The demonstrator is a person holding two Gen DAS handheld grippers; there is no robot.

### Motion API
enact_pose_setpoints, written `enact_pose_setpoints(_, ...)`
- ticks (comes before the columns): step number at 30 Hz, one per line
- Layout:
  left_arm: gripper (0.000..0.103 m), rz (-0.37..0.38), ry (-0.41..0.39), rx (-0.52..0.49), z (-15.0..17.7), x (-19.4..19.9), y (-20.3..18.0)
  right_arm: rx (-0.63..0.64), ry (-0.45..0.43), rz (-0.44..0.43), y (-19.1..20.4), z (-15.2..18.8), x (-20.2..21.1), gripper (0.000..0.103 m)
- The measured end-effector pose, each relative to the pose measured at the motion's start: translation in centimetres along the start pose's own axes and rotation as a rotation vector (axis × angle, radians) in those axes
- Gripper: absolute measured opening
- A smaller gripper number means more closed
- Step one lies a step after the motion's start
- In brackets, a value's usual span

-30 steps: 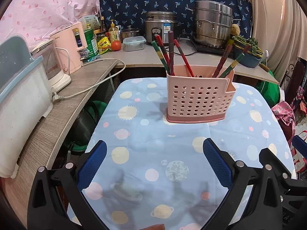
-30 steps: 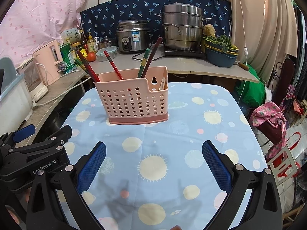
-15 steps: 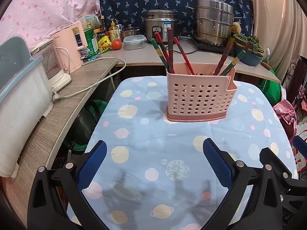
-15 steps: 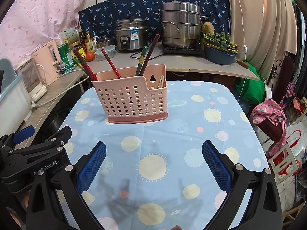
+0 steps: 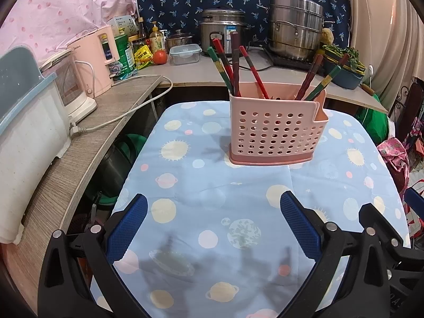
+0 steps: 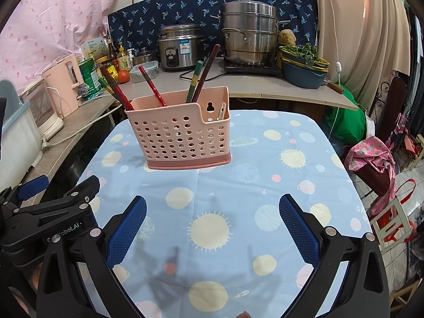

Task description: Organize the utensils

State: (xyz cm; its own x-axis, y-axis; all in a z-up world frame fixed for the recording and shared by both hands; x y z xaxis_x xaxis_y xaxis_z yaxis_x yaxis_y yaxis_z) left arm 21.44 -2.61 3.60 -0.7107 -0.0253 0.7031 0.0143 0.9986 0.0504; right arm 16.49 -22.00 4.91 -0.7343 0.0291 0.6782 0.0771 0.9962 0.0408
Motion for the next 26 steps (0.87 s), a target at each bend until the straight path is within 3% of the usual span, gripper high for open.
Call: enact_pose_setpoints(26, 0.096, -0.006, -0.023, -0.015, 0.13, 0.25, -0.22, -0.006, 0.001, 0.005, -0.3, -0.08, -0.12, 0.097)
Point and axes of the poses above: each gripper's, at about its wrist camera, not at the fingertips, and x roughly against the way its jaws point, y to its left, z to its underside, the point moved 4 cm from there along -x, roughly the way its jaws point, and after that the axes turned 1 degree about -z, right-handed, at the moved point
